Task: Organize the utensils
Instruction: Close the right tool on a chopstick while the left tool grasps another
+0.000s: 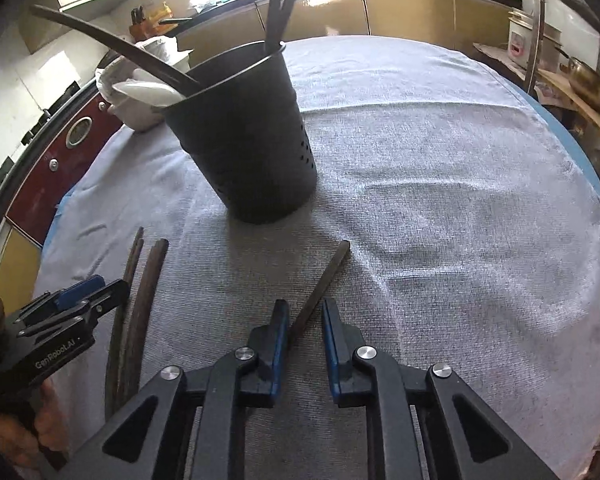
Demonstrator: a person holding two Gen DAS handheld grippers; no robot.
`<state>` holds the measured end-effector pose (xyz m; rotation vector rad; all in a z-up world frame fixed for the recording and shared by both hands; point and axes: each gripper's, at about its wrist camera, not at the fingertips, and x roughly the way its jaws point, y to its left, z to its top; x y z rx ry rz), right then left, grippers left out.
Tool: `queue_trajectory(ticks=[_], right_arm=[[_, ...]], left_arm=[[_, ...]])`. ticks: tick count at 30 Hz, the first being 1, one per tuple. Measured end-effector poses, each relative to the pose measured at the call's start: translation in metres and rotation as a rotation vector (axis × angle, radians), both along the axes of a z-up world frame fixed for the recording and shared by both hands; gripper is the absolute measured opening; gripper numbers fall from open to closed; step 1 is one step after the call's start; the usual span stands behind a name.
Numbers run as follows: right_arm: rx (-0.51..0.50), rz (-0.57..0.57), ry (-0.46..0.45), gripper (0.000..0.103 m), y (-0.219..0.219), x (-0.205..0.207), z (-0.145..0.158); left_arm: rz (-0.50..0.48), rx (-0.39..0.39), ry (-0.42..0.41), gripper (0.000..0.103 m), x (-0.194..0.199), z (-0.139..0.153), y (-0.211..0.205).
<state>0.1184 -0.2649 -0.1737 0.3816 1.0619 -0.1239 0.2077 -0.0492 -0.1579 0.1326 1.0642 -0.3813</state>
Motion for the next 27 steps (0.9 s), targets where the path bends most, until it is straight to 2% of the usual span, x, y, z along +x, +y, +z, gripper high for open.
queue_trajectory(ticks=[7, 12, 20, 23, 24, 25, 26, 27], right_arm=[[0.080, 0.007, 0.020, 0.022, -0.011, 0.001, -0.004], [0.140, -0.012, 0.062, 0.027, -0.021, 0.016, -0.003], [0.055, 0.008, 0.061, 0.026, -0.013, 0.036, -0.002], [0.025, 0.012, 0.057, 0.021, -0.008, 0.042, -0.002], [0.010, 0.018, 0.057, 0.017, -0.002, 0.043, -0.002], [-0.004, 0.026, 0.054, 0.016, 0.005, 0.045, -0.004], [-0.018, 0.040, 0.053, 0.016, 0.009, 0.048, -0.004], [-0.031, 0.051, 0.054, 0.016, 0.013, 0.050, -0.005]], left_arm=[[-0.078, -0.070, 0.074, 0.050, -0.021, 0.004, 0.028], [-0.012, -0.071, 0.099, 0.049, 0.001, 0.003, 0.032], [0.033, -0.104, 0.149, 0.049, 0.052, 0.004, 0.012], [0.039, -0.078, 0.154, 0.049, 0.067, 0.004, 0.000], [0.034, -0.061, 0.150, 0.044, 0.069, 0.004, -0.006], [0.028, -0.034, 0.137, 0.032, 0.070, 0.004, -0.012], [0.020, -0.009, 0.126, 0.027, 0.071, 0.004, -0.017], [0.011, -0.004, 0.125, 0.016, 0.072, 0.003, -0.019]])
